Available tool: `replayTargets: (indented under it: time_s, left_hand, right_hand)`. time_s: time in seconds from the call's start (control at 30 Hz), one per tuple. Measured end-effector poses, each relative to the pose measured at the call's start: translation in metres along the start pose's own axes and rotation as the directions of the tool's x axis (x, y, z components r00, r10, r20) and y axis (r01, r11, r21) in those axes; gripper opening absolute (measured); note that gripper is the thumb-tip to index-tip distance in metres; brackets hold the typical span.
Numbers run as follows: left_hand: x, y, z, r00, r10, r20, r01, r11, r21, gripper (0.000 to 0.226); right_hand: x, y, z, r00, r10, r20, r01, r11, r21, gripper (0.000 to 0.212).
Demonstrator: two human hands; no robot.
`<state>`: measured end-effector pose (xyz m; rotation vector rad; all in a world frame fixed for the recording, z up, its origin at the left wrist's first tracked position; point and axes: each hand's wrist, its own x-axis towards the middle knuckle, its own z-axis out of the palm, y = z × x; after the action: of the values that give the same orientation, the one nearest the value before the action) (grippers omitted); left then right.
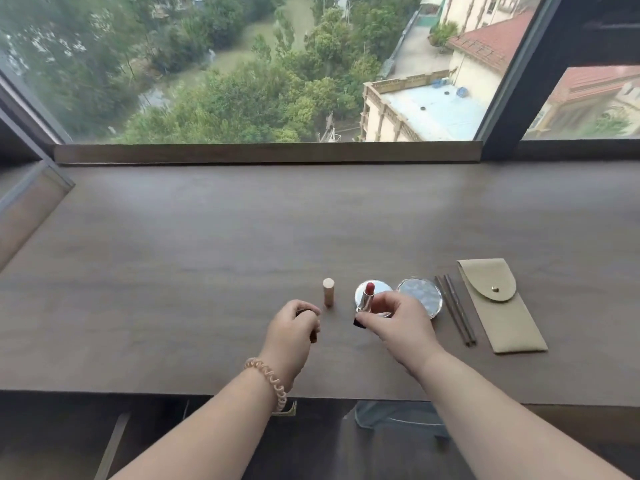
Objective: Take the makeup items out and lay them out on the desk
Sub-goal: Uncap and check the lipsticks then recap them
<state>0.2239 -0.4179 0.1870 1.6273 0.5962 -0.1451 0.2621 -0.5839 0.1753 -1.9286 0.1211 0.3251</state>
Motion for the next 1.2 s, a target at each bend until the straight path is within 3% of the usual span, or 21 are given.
replayTargets:
  time_s: [0.2,0.33,0.73,0.93,1.1,1.2]
  left_hand:
    - [0.032,-0.026,0.008,0.985,0.173,-0.013,-0.158,0.924,0.350,0.017]
    - [0.044,-0.032,0.022,0.967,0.241,-0.080,-0.187,0.888,0.420,0.022]
    - [0.063,-0.055,0.034,0.942,0.325,-0.089,-0.236,0.826,0.512,0.023]
    - [0.050,-0.050,0.027,0.930,0.355,-0.099,-0.286,0.866,0.410,0.046]
    - [0.049,-0.024,0.011,0.890,0.404,-0.211,-0.337,0.895,0.292,0.036]
    - [0.059,-0.004,0.006,0.929,0.360,-0.088,-0.296,0.864,0.407,0.036]
  right_hand:
    - [0.041,0.013,0.014,0.978,-0.199,-0.059,0.162,0.908,-0.386,0.014]
    - [0.061,0.014,0.025,0.962,-0.268,-0.045,0.197,0.801,-0.565,0.020]
    - [0.068,0.031,0.035,0.958,-0.285,0.041,0.238,0.701,-0.672,0.019]
    - [0.062,0.027,0.030,0.964,-0.251,0.091,0.248,0.715,-0.654,0.047]
    - [0.047,0.025,0.010,0.957,-0.272,0.096,0.273,0.750,-0.602,0.075]
    - [0.036,0.023,-0.001,0.950,-0.293,0.107,0.304,0.794,-0.526,0.085]
